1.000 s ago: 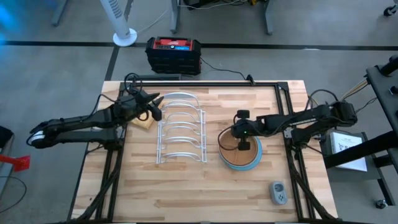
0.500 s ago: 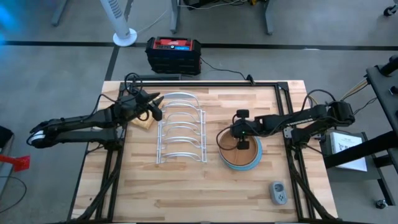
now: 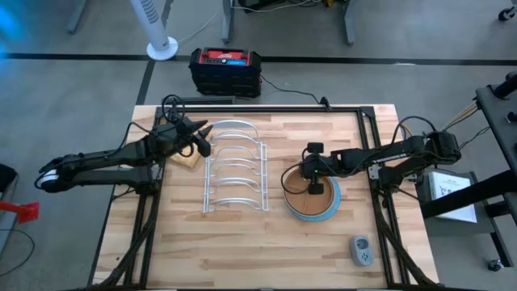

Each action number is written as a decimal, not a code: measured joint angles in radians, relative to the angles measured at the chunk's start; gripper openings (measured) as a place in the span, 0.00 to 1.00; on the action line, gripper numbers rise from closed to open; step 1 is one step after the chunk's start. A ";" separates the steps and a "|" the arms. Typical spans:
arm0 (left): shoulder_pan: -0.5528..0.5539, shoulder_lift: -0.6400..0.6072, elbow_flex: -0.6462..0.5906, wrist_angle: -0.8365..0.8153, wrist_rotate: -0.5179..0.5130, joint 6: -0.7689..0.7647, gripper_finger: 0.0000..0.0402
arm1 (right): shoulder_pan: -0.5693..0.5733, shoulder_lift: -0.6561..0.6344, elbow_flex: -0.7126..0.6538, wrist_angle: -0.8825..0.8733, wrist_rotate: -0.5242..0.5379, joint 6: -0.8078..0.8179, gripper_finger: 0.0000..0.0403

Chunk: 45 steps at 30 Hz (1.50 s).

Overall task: Sort dishes
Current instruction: Put the brown plate into the dishwasher rack

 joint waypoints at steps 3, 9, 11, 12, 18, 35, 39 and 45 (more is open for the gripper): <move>0.000 0.000 0.000 0.000 0.000 0.000 0.29 | -0.004 0.006 0.000 0.005 -0.003 0.014 0.07; 0.000 0.000 0.000 0.000 0.000 0.000 0.29 | -0.010 0.025 0.000 0.008 -0.003 0.029 0.18; 0.000 0.000 0.000 0.000 0.000 0.000 0.29 | -0.010 0.030 0.000 0.009 -0.003 0.018 0.20; 0.000 0.000 0.000 0.000 0.000 0.000 0.29 | -0.010 0.032 0.000 0.009 -0.003 0.013 0.22; 0.000 0.000 0.000 0.000 0.000 0.000 0.29 | -0.010 0.032 0.000 0.009 0.005 -0.006 0.20; 0.000 0.000 0.000 0.000 0.000 0.000 0.29 | -0.009 0.024 -0.001 0.008 0.029 -0.036 0.00; 0.000 0.000 0.000 0.000 0.000 0.000 0.29 | -0.010 0.005 0.001 0.002 0.039 -0.039 0.00; 0.000 0.000 0.000 0.000 0.000 0.000 0.29 | -0.007 -0.041 0.002 -0.015 0.058 -0.041 0.00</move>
